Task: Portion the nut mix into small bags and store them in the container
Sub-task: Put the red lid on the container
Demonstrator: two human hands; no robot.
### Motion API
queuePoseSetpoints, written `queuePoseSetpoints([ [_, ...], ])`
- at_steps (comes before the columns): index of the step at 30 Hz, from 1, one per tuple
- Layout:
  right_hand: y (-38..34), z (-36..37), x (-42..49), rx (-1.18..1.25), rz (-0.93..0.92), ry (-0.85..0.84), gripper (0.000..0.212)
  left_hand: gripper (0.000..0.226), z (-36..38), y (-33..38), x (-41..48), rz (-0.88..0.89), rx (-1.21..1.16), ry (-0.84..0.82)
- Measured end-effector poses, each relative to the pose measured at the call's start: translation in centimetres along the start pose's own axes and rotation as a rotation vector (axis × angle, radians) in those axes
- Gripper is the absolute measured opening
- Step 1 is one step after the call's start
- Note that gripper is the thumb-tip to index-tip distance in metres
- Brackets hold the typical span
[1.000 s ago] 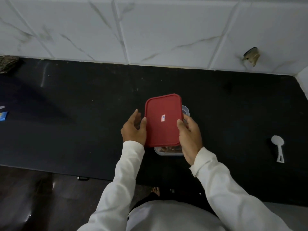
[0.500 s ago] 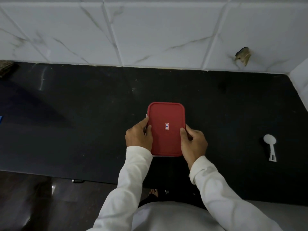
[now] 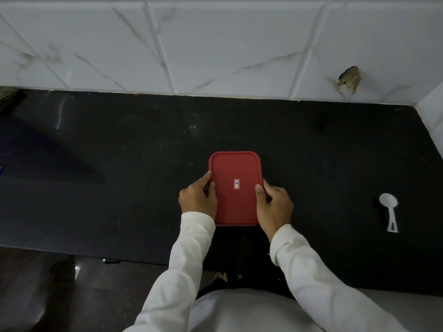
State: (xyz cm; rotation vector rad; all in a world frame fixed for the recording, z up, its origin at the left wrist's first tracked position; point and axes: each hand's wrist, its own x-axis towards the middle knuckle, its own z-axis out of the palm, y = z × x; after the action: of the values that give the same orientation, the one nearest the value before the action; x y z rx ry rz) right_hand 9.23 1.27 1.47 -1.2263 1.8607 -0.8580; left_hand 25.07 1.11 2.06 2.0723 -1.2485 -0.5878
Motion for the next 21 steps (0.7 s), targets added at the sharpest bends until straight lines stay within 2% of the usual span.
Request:
queuePoseSetpoints([
  [3,0.1,-0.1,0.2,-0.05,-0.018,-0.023,0.042,0.033,0.0,-0.3,0.1,-0.004,-0.006,-0.012],
  [6,-0.4,-0.1,0.4,-0.216,-0.083,-0.089,0.049,0.036,0.0,-0.3,0.3,0.051,0.042,-0.034],
  [10,-2.0,0.5,1.3,-0.525,-0.345,-0.094,0.064,0.05,0.6,1.2,1.5,0.211,0.261,-0.133],
  [12,-2.8,1.3,2.2,-0.641,-0.415,-0.146,0.067,0.056,1.5,2.0,2.3,0.296,0.414,-0.213],
  [15,-2.9,2.4,3.4,-0.809,-0.464,-0.197,0.065,0.062,3.0,2.0,3.0,0.3,0.562,-0.299],
  [21,-1.5,3.0,4.1,-0.854,-0.503,-0.209,0.064,0.082,4.3,1.1,3.2,0.348,0.549,-0.294],
])
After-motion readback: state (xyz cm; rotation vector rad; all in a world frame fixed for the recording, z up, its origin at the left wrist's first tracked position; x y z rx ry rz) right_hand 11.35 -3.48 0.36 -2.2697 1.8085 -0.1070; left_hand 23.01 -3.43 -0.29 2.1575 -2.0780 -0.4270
